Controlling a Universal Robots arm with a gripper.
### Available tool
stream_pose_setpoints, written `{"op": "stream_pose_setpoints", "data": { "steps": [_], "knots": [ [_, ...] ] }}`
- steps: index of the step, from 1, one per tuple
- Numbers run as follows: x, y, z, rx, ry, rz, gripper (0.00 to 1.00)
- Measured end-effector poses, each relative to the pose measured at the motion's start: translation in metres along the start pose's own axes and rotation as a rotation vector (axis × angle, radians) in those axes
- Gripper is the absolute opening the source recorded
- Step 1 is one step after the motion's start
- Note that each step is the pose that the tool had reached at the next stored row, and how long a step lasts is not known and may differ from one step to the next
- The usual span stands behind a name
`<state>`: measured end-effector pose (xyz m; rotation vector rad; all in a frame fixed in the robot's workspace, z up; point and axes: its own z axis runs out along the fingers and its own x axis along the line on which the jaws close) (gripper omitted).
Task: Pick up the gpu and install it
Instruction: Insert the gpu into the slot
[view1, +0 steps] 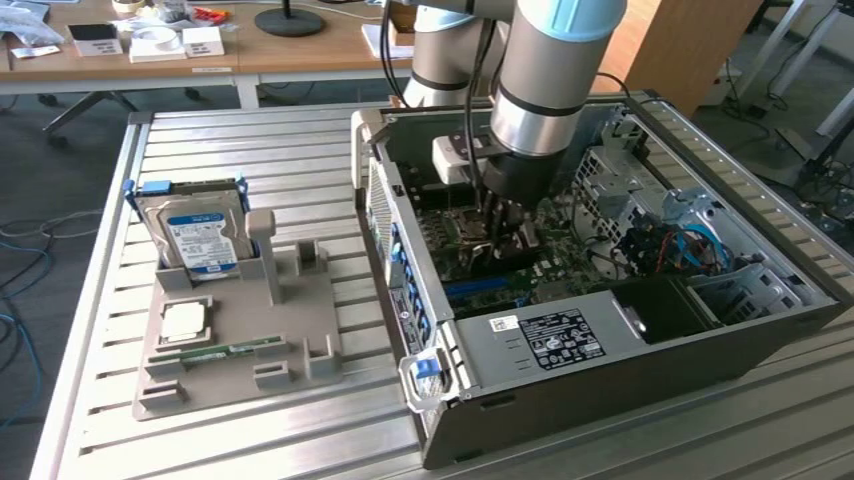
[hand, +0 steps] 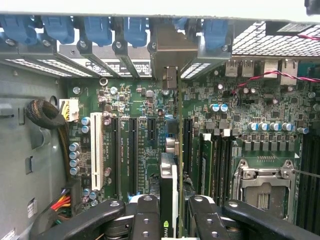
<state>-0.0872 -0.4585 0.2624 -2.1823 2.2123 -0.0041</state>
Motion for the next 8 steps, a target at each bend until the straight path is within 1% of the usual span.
{"op": "stream_pose_setpoints", "data": {
  "steps": [8],
  "knots": [
    [0.0001,0.0020,0.0025,-0.0001,0.0002,0.000,0.27]
  ]
}}
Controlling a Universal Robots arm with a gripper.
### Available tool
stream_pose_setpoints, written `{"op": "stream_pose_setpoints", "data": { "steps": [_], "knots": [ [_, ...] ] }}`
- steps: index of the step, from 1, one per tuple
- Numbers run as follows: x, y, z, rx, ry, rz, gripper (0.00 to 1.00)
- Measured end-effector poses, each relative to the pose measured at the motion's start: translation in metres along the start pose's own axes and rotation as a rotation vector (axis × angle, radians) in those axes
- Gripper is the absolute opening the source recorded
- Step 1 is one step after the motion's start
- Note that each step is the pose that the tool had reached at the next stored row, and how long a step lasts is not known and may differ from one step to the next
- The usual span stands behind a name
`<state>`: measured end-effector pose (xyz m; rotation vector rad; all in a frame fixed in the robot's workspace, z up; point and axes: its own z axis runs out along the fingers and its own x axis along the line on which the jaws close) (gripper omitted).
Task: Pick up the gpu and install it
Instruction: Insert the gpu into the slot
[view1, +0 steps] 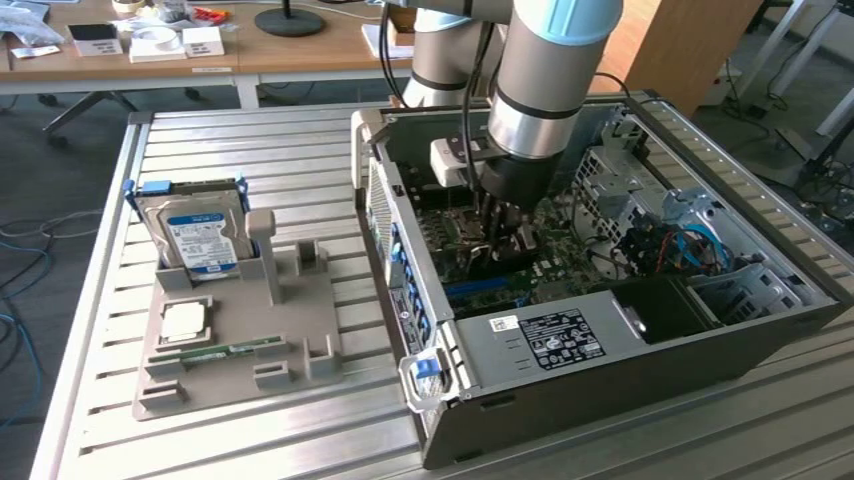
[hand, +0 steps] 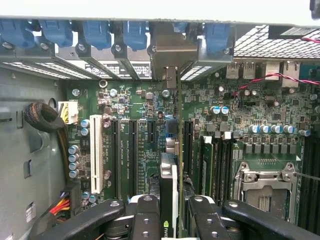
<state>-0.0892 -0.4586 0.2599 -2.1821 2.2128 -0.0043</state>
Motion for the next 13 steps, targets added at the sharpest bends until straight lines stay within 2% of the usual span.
{"op": "stream_pose_setpoints", "data": {
  "steps": [2,5,13],
  "knots": [
    [0.000,0.0001,0.0001,0.0000,-0.0001,0.000,0.27],
    [0.000,0.0002,0.0089,0.0001,0.0004,0.000,0.27],
    [0.000,0.0004,0.0133,0.0002,0.0008,0.005,0.27]
  ]
}}
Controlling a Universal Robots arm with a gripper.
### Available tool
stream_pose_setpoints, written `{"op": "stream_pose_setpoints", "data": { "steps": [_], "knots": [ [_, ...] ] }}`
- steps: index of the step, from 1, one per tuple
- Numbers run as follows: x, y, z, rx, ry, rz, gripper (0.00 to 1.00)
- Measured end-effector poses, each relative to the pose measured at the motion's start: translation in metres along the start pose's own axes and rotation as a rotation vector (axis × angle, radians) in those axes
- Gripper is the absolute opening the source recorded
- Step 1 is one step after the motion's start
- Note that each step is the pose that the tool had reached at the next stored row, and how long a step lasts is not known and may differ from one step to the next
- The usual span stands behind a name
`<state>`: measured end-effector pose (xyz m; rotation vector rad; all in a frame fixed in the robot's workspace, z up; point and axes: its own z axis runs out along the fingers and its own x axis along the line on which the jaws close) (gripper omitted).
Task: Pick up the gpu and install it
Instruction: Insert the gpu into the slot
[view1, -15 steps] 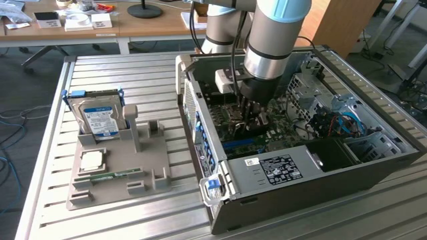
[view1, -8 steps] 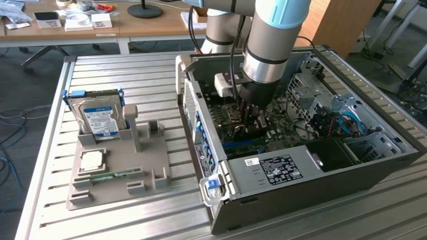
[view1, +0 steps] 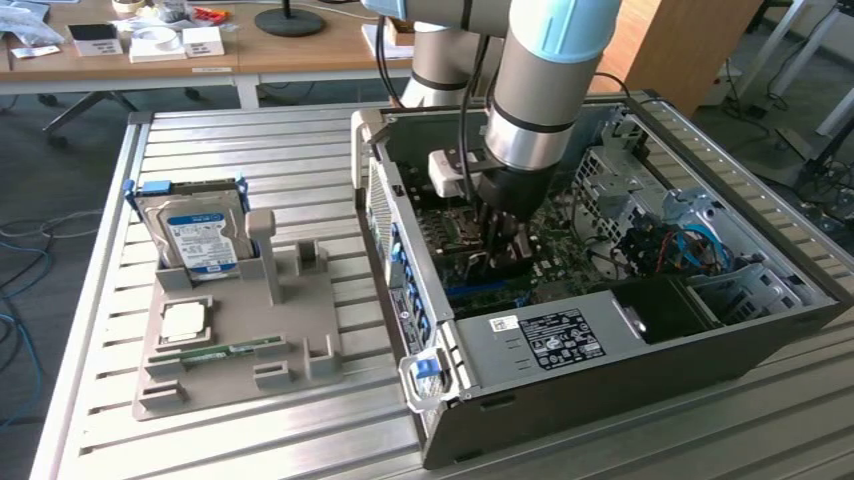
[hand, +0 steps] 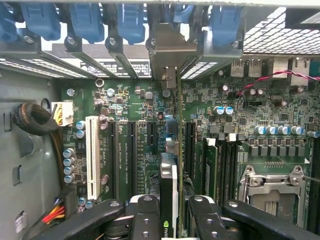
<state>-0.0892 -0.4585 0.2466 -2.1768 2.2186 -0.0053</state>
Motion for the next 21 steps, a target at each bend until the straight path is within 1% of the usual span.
{"op": "stream_pose_setpoints", "data": {
  "steps": [11,21],
  "knots": [
    [0.0008,0.0000,0.0004,0.0000,0.0001,0.001,0.27],
    [0.0010,0.0001,0.0048,-0.0002,0.0006,0.003,0.27]
  ]
}}
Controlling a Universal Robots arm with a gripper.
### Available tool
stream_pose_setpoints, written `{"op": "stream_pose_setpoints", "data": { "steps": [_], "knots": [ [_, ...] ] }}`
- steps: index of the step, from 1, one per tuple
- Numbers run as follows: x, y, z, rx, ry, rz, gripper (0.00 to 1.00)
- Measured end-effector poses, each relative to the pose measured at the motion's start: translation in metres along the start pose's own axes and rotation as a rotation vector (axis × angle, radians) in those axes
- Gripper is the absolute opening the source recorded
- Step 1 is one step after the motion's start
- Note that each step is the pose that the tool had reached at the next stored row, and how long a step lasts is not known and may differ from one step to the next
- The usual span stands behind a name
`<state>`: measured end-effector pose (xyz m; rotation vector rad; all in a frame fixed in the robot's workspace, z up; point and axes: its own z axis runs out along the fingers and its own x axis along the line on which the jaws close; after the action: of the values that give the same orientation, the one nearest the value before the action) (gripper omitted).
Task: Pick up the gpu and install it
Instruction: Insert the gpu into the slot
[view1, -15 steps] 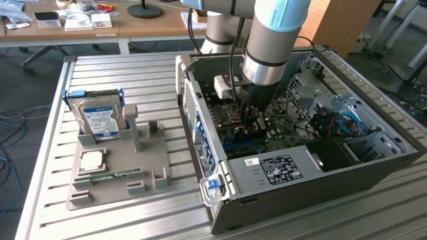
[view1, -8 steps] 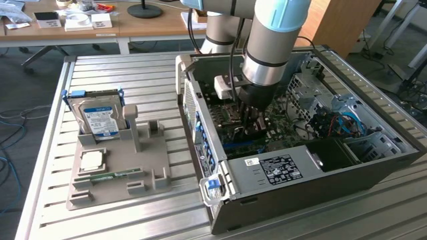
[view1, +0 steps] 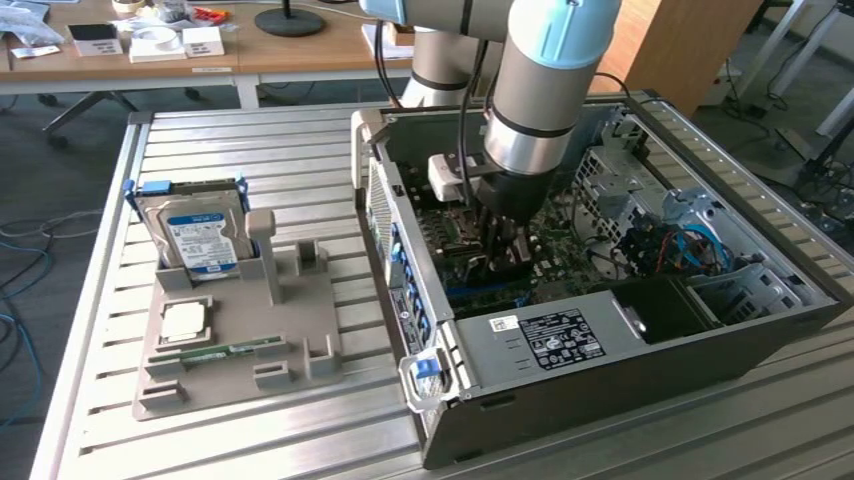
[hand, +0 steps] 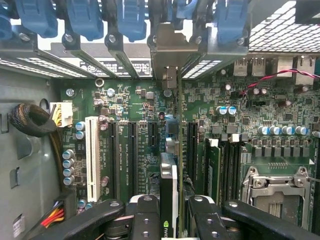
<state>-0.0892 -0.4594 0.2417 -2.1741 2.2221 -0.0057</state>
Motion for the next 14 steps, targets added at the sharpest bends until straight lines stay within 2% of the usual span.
{"op": "stream_pose_setpoints", "data": {
  "steps": [14],
  "knots": [
    [-0.0001,0.0003,0.0027,0.0005,-0.0006,0.001,0.27]
  ]
}}
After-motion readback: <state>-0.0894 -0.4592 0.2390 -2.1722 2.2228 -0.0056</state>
